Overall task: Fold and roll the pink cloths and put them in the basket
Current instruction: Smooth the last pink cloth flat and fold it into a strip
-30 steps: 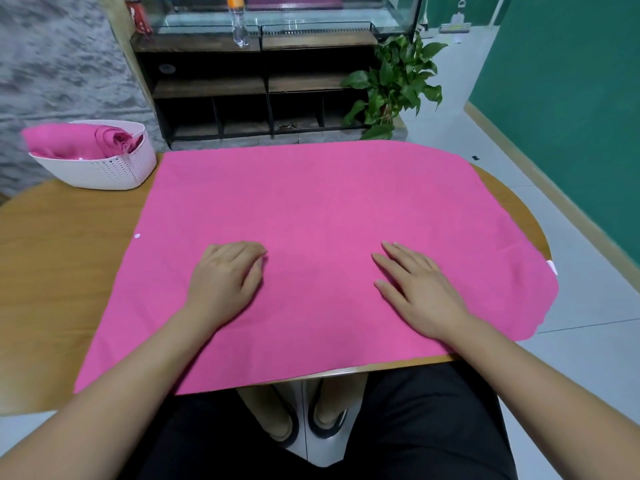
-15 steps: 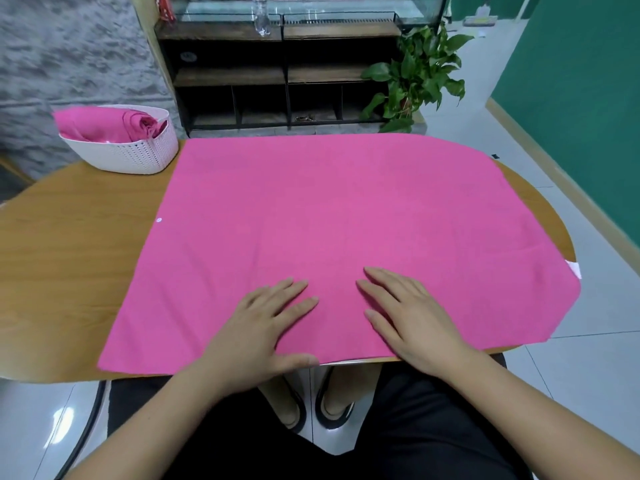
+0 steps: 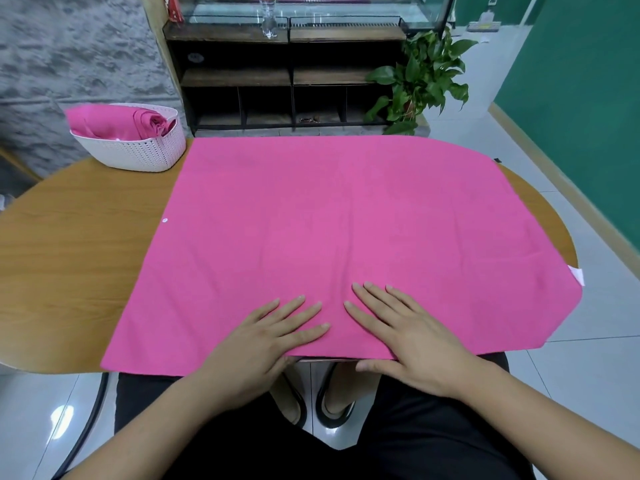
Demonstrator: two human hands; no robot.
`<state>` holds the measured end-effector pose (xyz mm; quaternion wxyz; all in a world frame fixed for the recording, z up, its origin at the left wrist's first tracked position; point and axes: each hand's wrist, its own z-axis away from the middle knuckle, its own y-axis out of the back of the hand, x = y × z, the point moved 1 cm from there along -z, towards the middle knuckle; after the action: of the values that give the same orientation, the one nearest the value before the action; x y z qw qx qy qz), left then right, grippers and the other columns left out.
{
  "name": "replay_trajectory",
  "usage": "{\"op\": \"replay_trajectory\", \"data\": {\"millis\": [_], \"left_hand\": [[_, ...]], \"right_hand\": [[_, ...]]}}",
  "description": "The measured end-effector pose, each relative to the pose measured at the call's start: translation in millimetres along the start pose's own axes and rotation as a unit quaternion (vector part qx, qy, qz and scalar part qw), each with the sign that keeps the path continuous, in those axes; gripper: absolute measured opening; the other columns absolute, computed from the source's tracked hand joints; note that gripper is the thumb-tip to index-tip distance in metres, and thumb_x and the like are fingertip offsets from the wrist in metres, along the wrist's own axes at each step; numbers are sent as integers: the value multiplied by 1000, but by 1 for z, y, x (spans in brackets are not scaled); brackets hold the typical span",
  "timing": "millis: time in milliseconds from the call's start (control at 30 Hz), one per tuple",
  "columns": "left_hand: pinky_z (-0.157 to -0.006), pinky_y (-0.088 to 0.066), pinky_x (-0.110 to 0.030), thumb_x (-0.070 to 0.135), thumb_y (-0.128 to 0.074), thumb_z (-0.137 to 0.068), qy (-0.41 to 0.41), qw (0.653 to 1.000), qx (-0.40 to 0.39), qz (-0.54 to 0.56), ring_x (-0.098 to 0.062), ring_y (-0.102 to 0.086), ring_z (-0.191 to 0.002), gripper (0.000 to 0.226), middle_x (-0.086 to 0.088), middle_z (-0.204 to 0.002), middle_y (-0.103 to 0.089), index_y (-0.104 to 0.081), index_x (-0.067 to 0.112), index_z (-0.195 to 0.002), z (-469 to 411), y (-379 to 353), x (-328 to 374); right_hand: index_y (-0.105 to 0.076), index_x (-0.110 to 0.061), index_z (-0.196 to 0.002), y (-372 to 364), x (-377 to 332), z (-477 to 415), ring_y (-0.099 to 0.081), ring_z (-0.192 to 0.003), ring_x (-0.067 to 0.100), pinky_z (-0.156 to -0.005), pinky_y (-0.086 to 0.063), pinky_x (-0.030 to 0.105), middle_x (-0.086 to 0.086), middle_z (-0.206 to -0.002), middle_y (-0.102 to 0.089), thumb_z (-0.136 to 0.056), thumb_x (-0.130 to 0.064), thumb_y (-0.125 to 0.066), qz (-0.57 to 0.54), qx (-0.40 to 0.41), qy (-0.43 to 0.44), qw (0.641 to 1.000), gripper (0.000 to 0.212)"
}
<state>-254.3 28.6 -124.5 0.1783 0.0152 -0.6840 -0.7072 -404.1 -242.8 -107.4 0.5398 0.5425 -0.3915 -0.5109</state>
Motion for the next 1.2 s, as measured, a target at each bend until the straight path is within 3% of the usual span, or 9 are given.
{"op": "replay_trajectory", "data": {"millis": [100,200,367,467,567,733,833,933,1200], "left_hand": [[-129,-10,-31,34,-39,-107,15,998,42,55,-2,-11,-159,56,25,-172,-15,-32,44,-162,3,0,-6],[-120,-34,-29,31,-39,-99,58,991,91,83,1,-38,-149,54,24,-161,-42,-53,39,-150,8,8,-13],[-80,-59,-38,44,-36,-97,181,961,198,64,-25,-73,-103,42,5,-113,-78,-63,39,-129,16,30,-34],[-57,-49,-43,44,-39,-103,251,933,252,61,-41,-68,-71,22,-12,-71,-67,-54,30,-111,10,42,-46],[-56,-48,-47,34,-47,-109,285,917,256,109,-43,-63,-65,12,-14,-61,-58,-51,23,-104,3,51,-43],[-69,-45,-44,35,-53,-108,309,913,175,199,-21,-62,-70,23,4,-68,-63,-53,21,-89,10,45,-52],[-66,-40,-41,37,-55,-107,308,921,137,194,-10,-58,-64,32,6,-63,-60,-51,22,-79,13,47,-54],[-63,-49,-46,40,-55,-106,293,933,192,78,-39,-65,-72,29,-10,-69,-65,-53,20,-85,0,59,-69],[-84,-55,-51,32,-58,-103,266,939,216,-37,-38,-63,-108,18,-8,-126,-57,-65,16,-110,-79,62,-145]], "right_hand": [[-6,-36,-169,-2,2,4,10,-162,9,-132,2,37,-9,-176,5,-108,-70,-25,-39,10,3,999,72],[-28,-31,-166,-4,18,10,-11,-161,5,-132,-16,37,-12,-174,-18,-106,-38,-34,-81,36,-14,996,61],[-57,-27,-149,7,45,16,-55,-140,15,-115,-46,40,-7,-149,-61,-81,-6,-51,-128,139,-103,976,71],[-63,-26,-134,21,54,13,-69,-111,28,-93,-55,43,1,-119,-75,-85,-2,-58,-144,202,-186,951,54],[-60,-24,-118,29,57,6,-65,-78,35,-67,-51,45,3,-81,-68,-90,0,-57,-161,214,-218,938,37],[-61,-23,-98,36,57,5,-64,-81,20,-77,-49,43,-5,-82,-68,-105,-21,-59,-251,93,-193,944,7],[-67,-18,-101,46,53,2,-63,-84,14,-85,-48,39,-5,-87,-70,-108,-33,-55,-278,0,-164,946,21],[-58,-17,-99,56,60,-15,-62,-81,31,-72,-43,42,0,-76,-63,-107,-30,-56,-165,60,-170,970,15],[-58,-23,-128,59,107,-102,-66,-99,43,-75,-54,49,12,-114,-59,-102,-31,-53,14,149,-259,954,28]]}}
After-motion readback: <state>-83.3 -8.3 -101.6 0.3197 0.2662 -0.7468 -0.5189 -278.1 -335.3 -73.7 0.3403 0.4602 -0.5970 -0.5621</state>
